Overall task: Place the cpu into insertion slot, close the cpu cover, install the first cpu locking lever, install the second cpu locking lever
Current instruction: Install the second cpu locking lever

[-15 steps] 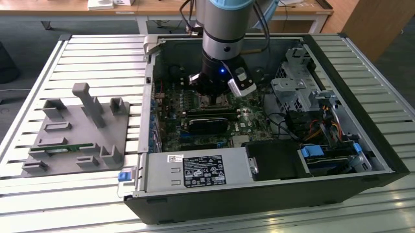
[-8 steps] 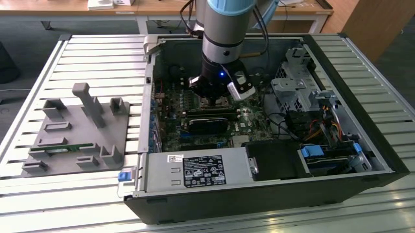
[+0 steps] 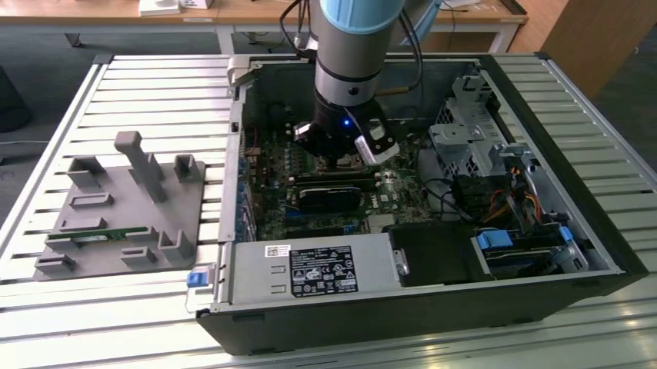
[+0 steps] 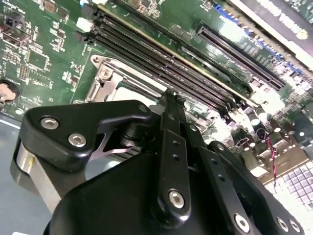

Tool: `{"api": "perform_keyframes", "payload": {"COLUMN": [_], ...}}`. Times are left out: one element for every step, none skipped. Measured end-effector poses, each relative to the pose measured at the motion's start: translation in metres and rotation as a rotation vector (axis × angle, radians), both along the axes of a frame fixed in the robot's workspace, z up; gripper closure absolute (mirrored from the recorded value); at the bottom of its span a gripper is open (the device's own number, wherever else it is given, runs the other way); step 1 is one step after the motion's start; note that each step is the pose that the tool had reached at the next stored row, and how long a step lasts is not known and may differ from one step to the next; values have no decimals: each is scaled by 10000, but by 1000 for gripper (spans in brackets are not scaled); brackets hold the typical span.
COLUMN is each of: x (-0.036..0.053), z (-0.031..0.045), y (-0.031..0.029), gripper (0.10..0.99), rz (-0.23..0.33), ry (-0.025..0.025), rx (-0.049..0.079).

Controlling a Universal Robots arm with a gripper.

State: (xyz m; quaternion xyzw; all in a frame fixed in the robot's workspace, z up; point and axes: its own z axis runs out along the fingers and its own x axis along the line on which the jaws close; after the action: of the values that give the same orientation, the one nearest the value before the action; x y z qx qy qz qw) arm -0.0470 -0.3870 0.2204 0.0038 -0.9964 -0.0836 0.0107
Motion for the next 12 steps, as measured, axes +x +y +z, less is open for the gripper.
{"api": "perform_keyframes", "payload": {"x": [-8, -15, -22, -27, -32, -36, -42, -52, -63, -75, -84, -94], "z": [0, -1, 0, 0, 0, 0, 0, 0, 0, 0, -1, -1], "y": [-11, -22, -34, -46, -57, -67, -72, -75, -77, -79, -80, -81], "gripper": [980, 980, 980, 980, 980, 980, 980, 980, 980, 980, 980, 980], "rz": [1, 1, 1, 1, 0, -1, -1, 0, 0, 0, -1, 0], "ry": [0, -1, -1, 0, 0, 0, 0, 0, 0, 0, 0, 0], "rx": [25, 45, 57, 58, 59, 60, 64, 71, 80, 91, 104, 116]}}
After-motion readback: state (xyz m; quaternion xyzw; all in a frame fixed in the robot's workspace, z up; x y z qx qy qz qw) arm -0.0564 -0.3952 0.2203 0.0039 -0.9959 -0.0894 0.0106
